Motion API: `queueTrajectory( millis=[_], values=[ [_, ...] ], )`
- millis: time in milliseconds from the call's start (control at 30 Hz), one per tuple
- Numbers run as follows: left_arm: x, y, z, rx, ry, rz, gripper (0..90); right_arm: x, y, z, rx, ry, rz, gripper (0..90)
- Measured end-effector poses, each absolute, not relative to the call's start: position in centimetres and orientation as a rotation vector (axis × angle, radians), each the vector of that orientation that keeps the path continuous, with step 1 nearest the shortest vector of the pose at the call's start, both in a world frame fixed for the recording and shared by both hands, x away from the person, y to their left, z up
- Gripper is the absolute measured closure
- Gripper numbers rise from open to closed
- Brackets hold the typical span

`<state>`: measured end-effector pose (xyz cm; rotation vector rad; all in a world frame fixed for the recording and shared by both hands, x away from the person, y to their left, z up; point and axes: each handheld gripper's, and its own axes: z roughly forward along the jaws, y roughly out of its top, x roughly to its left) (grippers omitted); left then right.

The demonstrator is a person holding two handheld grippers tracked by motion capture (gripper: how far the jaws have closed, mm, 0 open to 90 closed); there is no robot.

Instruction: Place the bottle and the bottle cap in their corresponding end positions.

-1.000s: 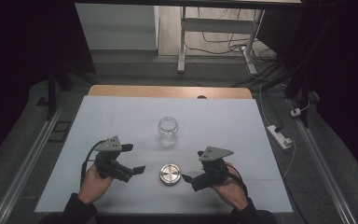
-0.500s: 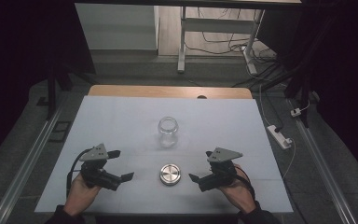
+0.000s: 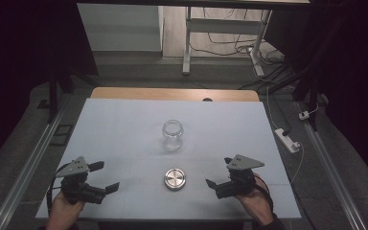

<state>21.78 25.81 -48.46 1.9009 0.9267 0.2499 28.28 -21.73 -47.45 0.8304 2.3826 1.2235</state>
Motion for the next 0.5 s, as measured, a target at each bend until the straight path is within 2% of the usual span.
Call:
queueTrajectory(
  millis=[500],
  values=[
    [19.0,29.1,-49.6,1.845,1.048,0.296,0.0,26.9,-26.8,-47.8,0.990,2.270,1.177,0.0]
  ],
)
